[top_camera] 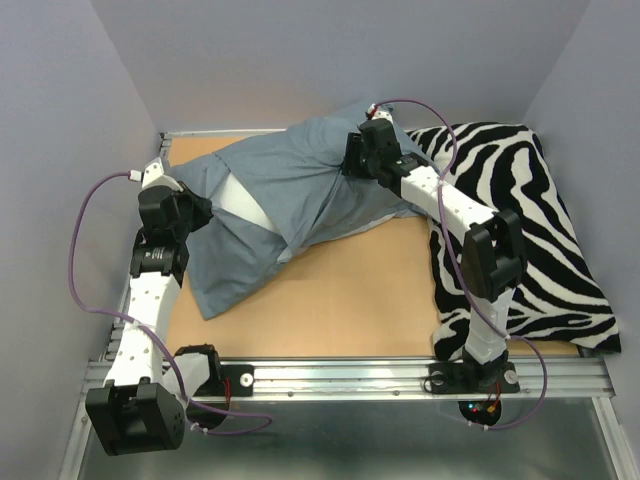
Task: Remove the pillowcase from the pillow
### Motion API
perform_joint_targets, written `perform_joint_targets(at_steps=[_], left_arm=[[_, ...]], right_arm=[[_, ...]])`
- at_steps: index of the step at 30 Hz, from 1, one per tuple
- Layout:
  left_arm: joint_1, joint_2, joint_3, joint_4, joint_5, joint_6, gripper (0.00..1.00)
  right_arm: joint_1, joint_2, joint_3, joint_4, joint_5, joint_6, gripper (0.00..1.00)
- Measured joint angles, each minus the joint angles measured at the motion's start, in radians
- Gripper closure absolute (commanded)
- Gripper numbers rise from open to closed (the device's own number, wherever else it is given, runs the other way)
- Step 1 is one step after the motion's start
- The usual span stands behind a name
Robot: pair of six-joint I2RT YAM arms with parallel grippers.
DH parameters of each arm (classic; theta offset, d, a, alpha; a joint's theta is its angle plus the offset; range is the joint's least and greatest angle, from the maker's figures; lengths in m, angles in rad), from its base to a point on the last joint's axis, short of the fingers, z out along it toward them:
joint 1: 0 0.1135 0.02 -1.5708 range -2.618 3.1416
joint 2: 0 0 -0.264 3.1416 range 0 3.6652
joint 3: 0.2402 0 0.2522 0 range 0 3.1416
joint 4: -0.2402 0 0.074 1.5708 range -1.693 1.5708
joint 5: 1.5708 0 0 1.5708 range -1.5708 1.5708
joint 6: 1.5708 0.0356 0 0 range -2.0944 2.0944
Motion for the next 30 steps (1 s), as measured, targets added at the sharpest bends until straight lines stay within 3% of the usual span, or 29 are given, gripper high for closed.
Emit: perform_joint_targets(at_steps=[3, 6, 13, 17, 24, 30], left_arm=[[0.0, -0.027, -0.048, -0.003, 0.027, -0.002, 1.0], [-0.006, -0.036, -0.101, -0.006, 0.051, -0.008, 1.0], [-0.06, -0.053, -0.181, 0.008, 0.061, -0.042, 1.0], [-0.135, -0.053, -0.199, 0.029, 0.032, -0.063, 1.0], [-0.229, -0.056, -0.208, 0.035, -0.014, -0.086, 1.0], [-0.231, -0.121, -0.208, -0.035, -0.077, -0.078, 1.0]], right_arm=[[0.018, -0.037, -0.028, -0.014, 0.0, -0.005, 0.3], [0.087, -0.107, -0.073, -0.03, 0.019, -0.022, 0.27], [0.409, -0.246, -0.08, -0.027, 0.014, -0.034, 0.28], [0.534, -0.22, -0.078, -0.015, -0.024, -0.023, 0.33], [0.525, -0.05, -0.078, -0.011, 0.004, 0.014, 0.37], [0.502, -0.004, -0.065, -0.013, 0.052, 0.031, 0.23]])
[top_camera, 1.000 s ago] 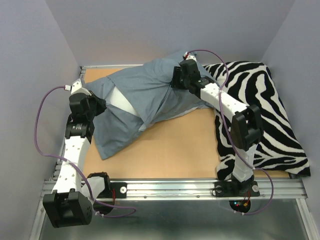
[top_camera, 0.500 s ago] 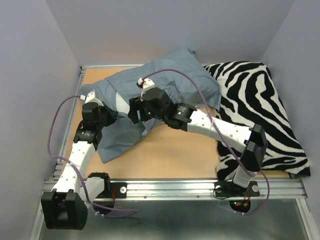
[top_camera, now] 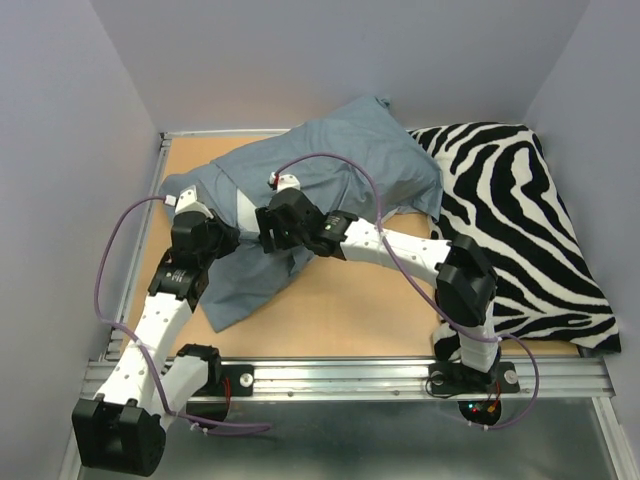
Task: Remove the pillowcase from the pillow
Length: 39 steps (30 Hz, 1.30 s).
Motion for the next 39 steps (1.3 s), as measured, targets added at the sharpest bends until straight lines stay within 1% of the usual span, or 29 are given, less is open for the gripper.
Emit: perform_joint_targets(at_steps=[2, 4, 9, 16, 21, 24, 28, 29, 32, 35, 37, 39], left_arm=[[-0.003, -0.018, 0.0, -0.01, -0.02, 0.0, 1.0], [-0.009, -0.027, 0.0, -0.018, -0.037, 0.0, 1.0], [-0.021, 0.013, 0.001, -0.009, -0.038, 0.0, 1.0], [-0.087, 0.111, 0.007, 0.076, -0.003, 0.007, 1.0], [-0.134, 0.154, 0.034, 0.08, -0.008, 0.035, 1.0], [-0.148, 0.18, 0.049, 0.077, -0.008, 0.053, 1.0], [-0.161, 0.209, 0.079, 0.056, -0.007, 0.072, 1.0], [-0.162, 0.209, 0.086, 0.048, -0.007, 0.076, 1.0], [-0.167, 0.198, 0.1, 0.01, -0.007, 0.083, 1.0], [-0.17, 0.173, 0.103, -0.024, -0.006, 0.095, 1.0], [-0.17, 0.152, 0.104, -0.05, -0.008, 0.106, 1.0], [-0.171, 0.141, 0.108, -0.071, -0.008, 0.119, 0.96]], right_arm=[[-0.003, 0.0, 0.006, 0.003, 0.004, 0.007, 0.19], [-0.013, 0.0, 0.006, 0.003, 0.003, 0.021, 0.13], [-0.075, 0.0, 0.006, 0.003, -0.035, 0.041, 0.06], [-0.196, 0.0, 0.007, -0.006, -0.173, 0.085, 0.04], [-0.211, -0.001, 0.007, -0.011, -0.196, 0.091, 0.04], [-0.222, -0.009, 0.003, 0.004, -0.257, 0.081, 0.04], [-0.244, -0.066, -0.049, 0.035, -0.324, 0.078, 0.04], [-0.251, -0.103, -0.084, 0.057, -0.339, 0.08, 0.04], [-0.266, -0.187, -0.142, 0.095, -0.34, 0.09, 0.04], [-0.273, -0.222, -0.146, 0.142, -0.325, 0.103, 0.04], [-0.277, -0.219, -0.146, 0.169, -0.315, 0.114, 0.04], [-0.278, -0.192, -0.142, 0.184, -0.314, 0.129, 0.03]])
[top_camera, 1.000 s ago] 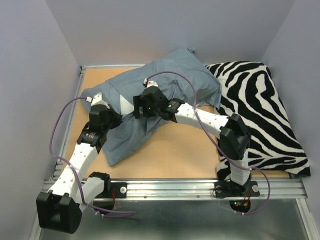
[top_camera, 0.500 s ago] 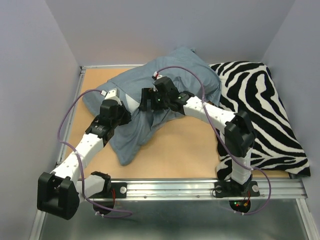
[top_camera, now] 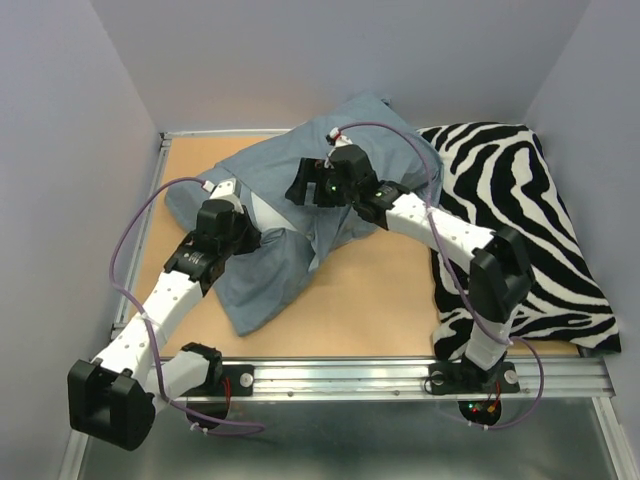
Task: Remove the pillowcase from the pillow
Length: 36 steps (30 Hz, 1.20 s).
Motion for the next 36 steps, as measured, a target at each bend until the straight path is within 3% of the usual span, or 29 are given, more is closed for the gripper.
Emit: perform_joint_targets(at_steps=[5, 8, 10, 13, 16, 21, 23, 26, 28, 36], left_arm=[[-0.005, -0.018, 0.007, -0.039, 0.01, 0.027, 0.56], [-0.006, -0.05, 0.016, -0.073, 0.024, 0.032, 0.43], [-0.01, -0.071, 0.044, -0.095, 0.029, 0.029, 0.41], [-0.017, -0.1, 0.116, -0.096, 0.003, -0.014, 0.39], [-0.036, -0.137, 0.135, -0.074, -0.071, -0.101, 0.38], [-0.162, -0.2, 0.089, -0.06, -0.241, -0.36, 0.31], [-0.215, -0.191, 0.072, -0.07, -0.305, -0.439, 0.24], [-0.308, -0.135, 0.071, -0.103, -0.406, -0.586, 0.21], [-0.344, -0.099, 0.063, -0.106, -0.441, -0.667, 0.11], [-0.358, -0.018, 0.037, -0.123, -0.557, -0.887, 0.11]], right_arm=[[0.001, 0.141, 0.042, 0.003, 0.002, 0.025, 0.07], [0.001, 0.187, 0.063, 0.013, 0.03, 0.026, 0.32], [0.001, 0.191, 0.075, 0.015, 0.058, 0.029, 0.52], [0.0, 0.199, 0.091, 0.017, 0.09, 0.033, 0.73], [0.001, 0.21, 0.097, 0.017, 0.109, 0.038, 0.85], [0.001, 0.221, 0.107, 0.017, 0.127, 0.048, 0.94], [0.001, 0.221, 0.108, 0.017, 0.135, 0.053, 0.95], [0.002, 0.221, 0.108, 0.017, 0.142, 0.055, 0.98], [0.002, 0.221, 0.108, 0.017, 0.143, 0.06, 0.98], [0.002, 0.221, 0.108, 0.017, 0.146, 0.063, 0.99]])
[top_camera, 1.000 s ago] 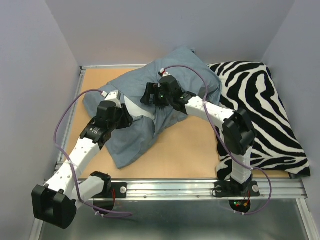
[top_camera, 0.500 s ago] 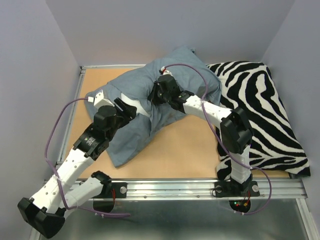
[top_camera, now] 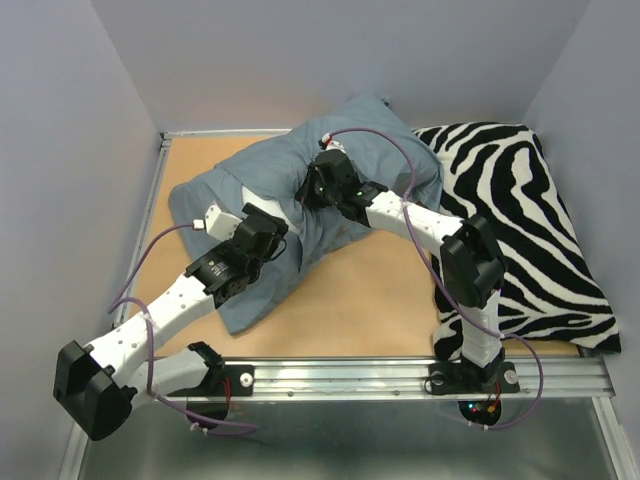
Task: Remove the pillowcase from the pillow
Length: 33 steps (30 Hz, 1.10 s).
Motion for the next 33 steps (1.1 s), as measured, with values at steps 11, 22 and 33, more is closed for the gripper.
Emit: perform_joint_targets(at_steps=[11, 22, 33], left_arm=[[0.0, 0.164, 0.007, -0.024, -0.071, -0.085, 0.74], [0.0, -0.028, -0.115, -0.041, -0.047, -0.078, 1.0], [-0.003, -0.074, -0.293, 0.054, -0.008, -0.15, 1.0]], right_arm=[[0.0, 0.0, 0.0, -0.003, 0.008, -0.005, 0.99], [-0.086, -0.002, 0.055, -0.072, -0.024, -0.008, 0.99], [-0.306, -0.024, 0.079, -0.177, -0.119, 0.015, 0.99]])
